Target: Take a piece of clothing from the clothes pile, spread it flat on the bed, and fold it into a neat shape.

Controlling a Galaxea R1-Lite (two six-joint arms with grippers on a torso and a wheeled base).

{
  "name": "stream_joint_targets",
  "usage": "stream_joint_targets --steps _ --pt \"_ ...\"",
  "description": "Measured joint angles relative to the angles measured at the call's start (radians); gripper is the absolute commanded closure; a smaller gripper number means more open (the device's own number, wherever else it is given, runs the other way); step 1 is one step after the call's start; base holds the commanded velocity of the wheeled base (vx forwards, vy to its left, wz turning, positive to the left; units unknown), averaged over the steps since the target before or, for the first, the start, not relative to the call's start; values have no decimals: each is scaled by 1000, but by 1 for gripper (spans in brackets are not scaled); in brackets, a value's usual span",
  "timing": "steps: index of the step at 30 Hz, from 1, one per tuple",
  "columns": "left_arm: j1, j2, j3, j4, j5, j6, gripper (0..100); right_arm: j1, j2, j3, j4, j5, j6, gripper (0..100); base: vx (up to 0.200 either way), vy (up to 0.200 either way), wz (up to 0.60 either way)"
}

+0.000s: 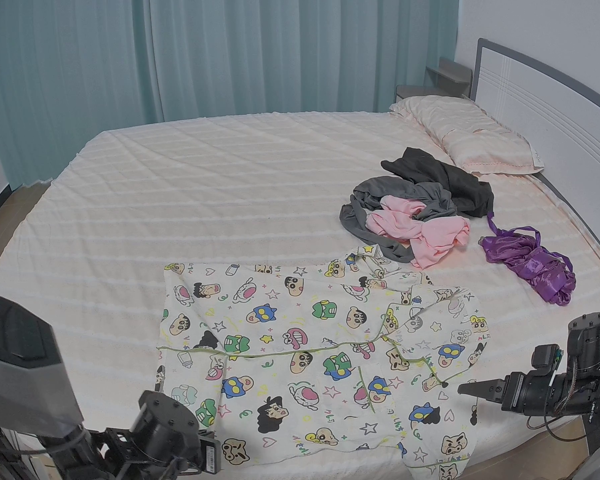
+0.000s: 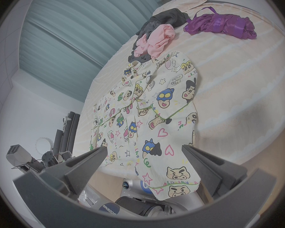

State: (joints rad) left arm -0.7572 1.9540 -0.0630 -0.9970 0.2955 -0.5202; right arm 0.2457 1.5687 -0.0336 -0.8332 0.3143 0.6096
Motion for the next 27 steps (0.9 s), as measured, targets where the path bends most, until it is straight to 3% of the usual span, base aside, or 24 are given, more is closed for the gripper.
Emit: stream_joint_targets --steps 7,8,27 --pt "-89 73 -44 -3 31 -32 100 0 1 1 0 1 0 0 0 0 0" --pt "-99 78 -44 -3 33 -35 0 0 1 1 0 1 0 0 0 0 0" --pt "-231 -32 -21 -2 36 -210 0 -3 2 1 -1 1 1 0 0 0 0"
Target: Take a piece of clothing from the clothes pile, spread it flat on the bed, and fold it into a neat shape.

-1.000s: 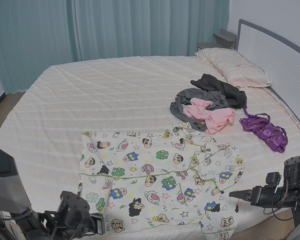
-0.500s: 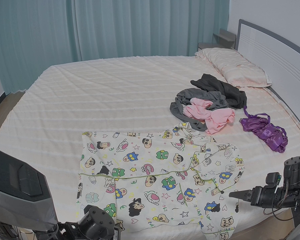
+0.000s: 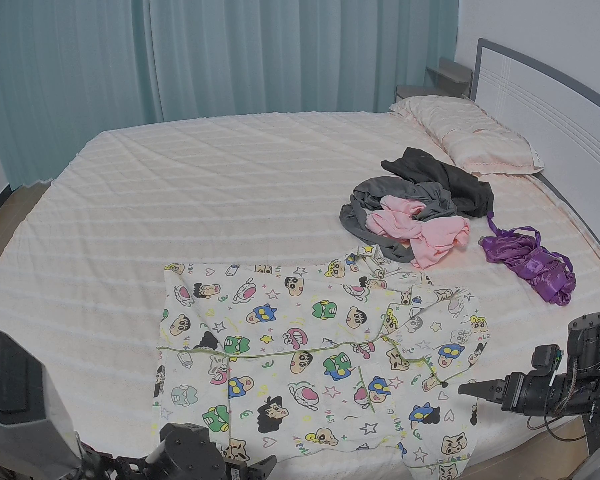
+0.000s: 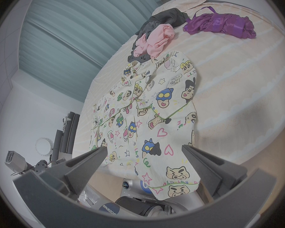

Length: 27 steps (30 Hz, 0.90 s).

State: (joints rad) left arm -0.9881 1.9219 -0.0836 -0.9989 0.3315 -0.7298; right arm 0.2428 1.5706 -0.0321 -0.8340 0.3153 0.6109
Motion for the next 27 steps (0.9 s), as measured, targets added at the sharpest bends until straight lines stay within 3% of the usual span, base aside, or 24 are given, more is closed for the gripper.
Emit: stream_joint_targets --steps 6,16,23,27 --pt "-17 -89 47 9 -7 -51 0 -1 -1 0 0 0 0 0 0 0 0" --pt "13 -135 65 11 -1 -364 0 1 -1 0 0 0 0 0 0 0 0" --pt "153 -119 53 11 -1 -527 0 2 -2 0 0 -1 0 0 0 0 0" --pt "217 -95 27 11 -6 -565 0 2 -4 0 0 -1 0 0 0 0 0"
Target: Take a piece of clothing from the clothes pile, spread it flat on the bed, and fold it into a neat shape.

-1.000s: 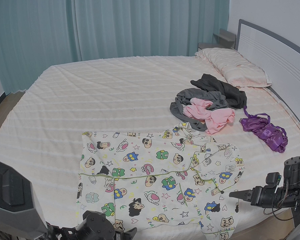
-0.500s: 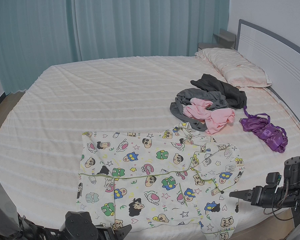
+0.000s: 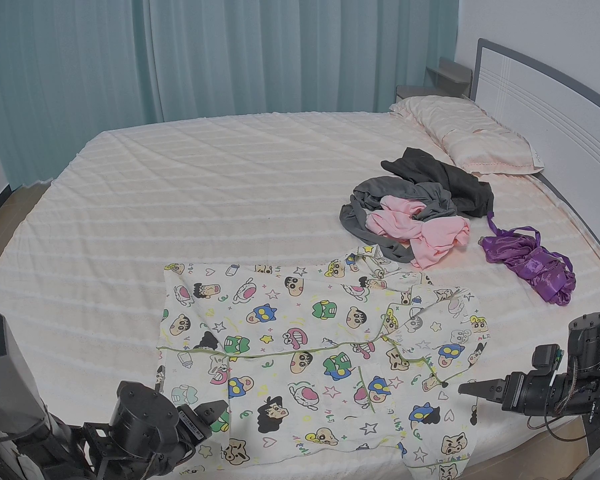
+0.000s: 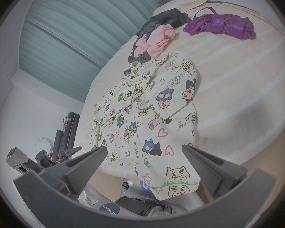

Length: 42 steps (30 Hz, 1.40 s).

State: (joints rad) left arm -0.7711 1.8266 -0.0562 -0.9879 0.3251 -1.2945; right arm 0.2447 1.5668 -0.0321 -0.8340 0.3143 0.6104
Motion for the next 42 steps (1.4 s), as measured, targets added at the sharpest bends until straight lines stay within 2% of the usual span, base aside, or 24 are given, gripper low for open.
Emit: stream_joint_targets --steps 10,11,17,25,28,31,34,39,42 --pt "37 64 -47 0 -2 -15 0 0 -6 0 0 0 0 0 0 0 0" --pt "37 67 -50 0 -2 -15 100 0 -6 0 0 0 0 0 0 0 0" --pt "51 94 -69 -3 0 -10 100 0 -9 0 0 0 0 0 0 0 0" --pt "108 143 -80 -8 2 -2 100 0 -12 1 1 0 0 0 0 0 0" --pt "115 130 -80 -5 4 31 100 2 -13 1 1 0 0 0 0 0 0" --pt "132 96 -77 -2 4 116 100 2 -13 1 1 -1 0 0 0 0 0" --pt "177 56 -75 -1 1 251 100 1 -15 0 1 -1 0 0 0 0 0" --pt "287 -3 -69 -1 -31 455 100 1 -22 0 1 -1 1 0 0 0 0" --pt "358 -27 -64 -1 -72 535 100 1 -26 0 1 -1 1 0 0 0 0"
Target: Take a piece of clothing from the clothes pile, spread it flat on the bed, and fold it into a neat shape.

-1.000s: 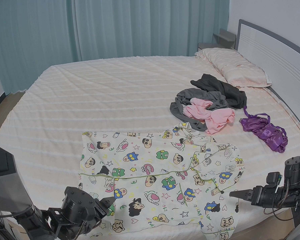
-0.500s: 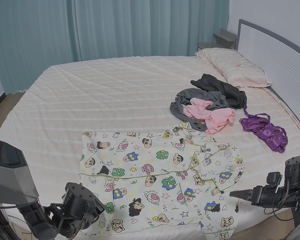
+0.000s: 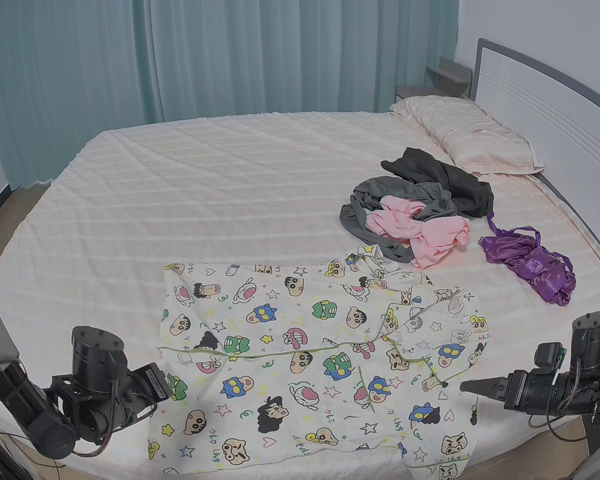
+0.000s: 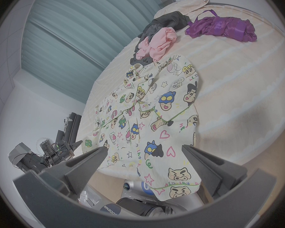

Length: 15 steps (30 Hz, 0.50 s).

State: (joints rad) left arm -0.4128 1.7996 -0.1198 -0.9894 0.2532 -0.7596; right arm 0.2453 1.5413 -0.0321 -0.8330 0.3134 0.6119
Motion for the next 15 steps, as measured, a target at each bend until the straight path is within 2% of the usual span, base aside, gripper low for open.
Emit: stream_joint_targets --steps 7,15 --pt "135 -18 4 -7 -81 111 100 -1 -6 0 0 -1 -1 0 0 0 0" --pt "177 7 -3 -7 -99 126 100 -1 -10 0 0 -3 -2 0 0 0 0"
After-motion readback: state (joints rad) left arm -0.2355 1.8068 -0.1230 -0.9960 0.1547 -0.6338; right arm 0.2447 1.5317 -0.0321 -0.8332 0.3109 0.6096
